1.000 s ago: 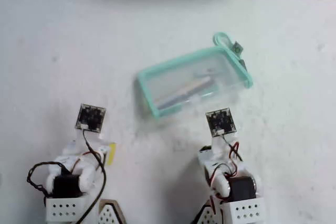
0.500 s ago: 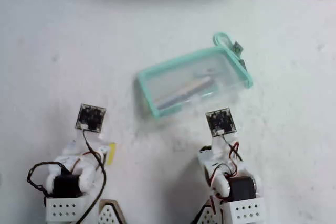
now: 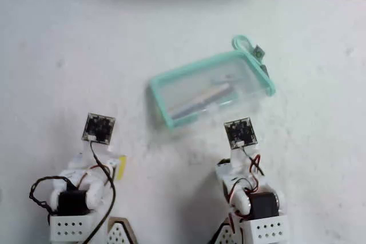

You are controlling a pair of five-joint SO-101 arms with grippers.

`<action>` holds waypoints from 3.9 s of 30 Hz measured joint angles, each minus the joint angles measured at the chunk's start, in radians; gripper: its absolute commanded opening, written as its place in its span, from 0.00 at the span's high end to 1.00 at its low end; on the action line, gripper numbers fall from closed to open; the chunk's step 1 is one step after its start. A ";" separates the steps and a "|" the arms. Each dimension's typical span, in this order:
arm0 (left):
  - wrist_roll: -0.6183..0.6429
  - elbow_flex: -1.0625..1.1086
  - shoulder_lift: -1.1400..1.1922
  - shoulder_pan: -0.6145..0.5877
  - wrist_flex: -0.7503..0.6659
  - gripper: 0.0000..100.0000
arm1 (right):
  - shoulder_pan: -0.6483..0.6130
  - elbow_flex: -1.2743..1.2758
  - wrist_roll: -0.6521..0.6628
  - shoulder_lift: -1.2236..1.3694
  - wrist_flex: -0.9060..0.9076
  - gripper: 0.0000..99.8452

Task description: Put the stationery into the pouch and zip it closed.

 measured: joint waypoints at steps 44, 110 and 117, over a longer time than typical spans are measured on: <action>0.000 0.000 0.005 0.133 -0.578 0.77 | 0.086 0.000 0.003 0.000 -0.485 0.98; 0.043 -0.166 -0.005 0.350 -0.569 0.77 | 0.235 0.000 0.005 0.000 -0.457 0.98; 0.043 -0.166 -0.005 0.348 -0.532 0.77 | 0.235 0.000 0.005 0.000 -0.457 0.98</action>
